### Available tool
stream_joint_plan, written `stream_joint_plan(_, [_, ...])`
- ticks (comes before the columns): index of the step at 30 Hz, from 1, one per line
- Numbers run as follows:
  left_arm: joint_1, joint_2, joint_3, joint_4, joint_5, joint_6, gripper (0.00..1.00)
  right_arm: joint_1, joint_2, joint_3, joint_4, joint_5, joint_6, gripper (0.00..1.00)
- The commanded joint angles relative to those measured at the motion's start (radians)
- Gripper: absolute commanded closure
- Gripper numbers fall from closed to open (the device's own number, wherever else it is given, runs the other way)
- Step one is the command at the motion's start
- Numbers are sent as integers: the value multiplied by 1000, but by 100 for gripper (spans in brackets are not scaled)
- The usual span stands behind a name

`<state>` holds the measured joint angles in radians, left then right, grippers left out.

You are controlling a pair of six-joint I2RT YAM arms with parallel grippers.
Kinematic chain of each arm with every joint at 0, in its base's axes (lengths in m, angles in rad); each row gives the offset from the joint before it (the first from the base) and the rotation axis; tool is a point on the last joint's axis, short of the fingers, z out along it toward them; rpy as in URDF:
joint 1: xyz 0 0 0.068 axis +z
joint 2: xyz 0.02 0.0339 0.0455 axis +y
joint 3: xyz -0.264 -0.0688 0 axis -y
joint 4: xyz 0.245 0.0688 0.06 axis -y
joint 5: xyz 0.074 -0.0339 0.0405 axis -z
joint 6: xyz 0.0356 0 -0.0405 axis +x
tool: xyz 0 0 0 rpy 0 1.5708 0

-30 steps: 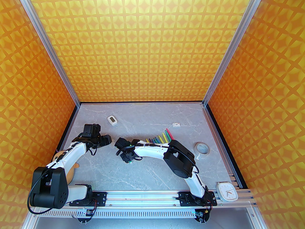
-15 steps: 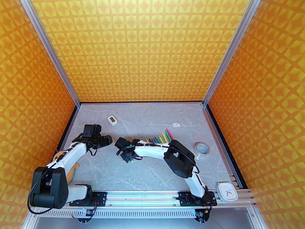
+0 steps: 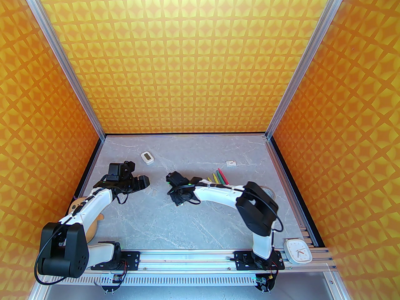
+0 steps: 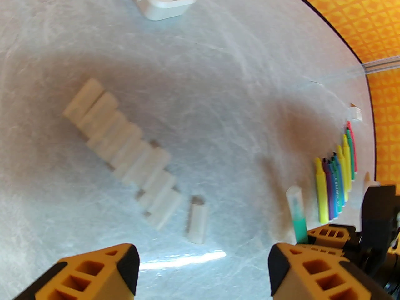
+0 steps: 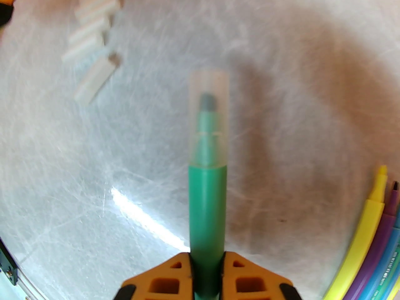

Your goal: Open the pen caps

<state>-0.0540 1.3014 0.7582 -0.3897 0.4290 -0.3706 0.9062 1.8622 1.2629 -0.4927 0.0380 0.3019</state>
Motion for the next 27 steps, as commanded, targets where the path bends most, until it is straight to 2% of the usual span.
stream_joint_plan(1, [-19, -17, -20, 66, 100, -28, 29, -17, -72, -57, 85, -64, -20, 95])
stream_joint_plan(6, [-60, -9, -23, 130, 200, -41, 29, -39, -115, -85, 125, -120, -23, 95])
stream_joint_plan(13, [-99, 23, -27, 235, 264, -106, 31, -50, -156, -112, 165, -142, -32, 95])
stream_joint_plan(27, [-168, 74, -16, 357, 318, -188, 36, -50, -217, -150, 227, -204, -45, 96])
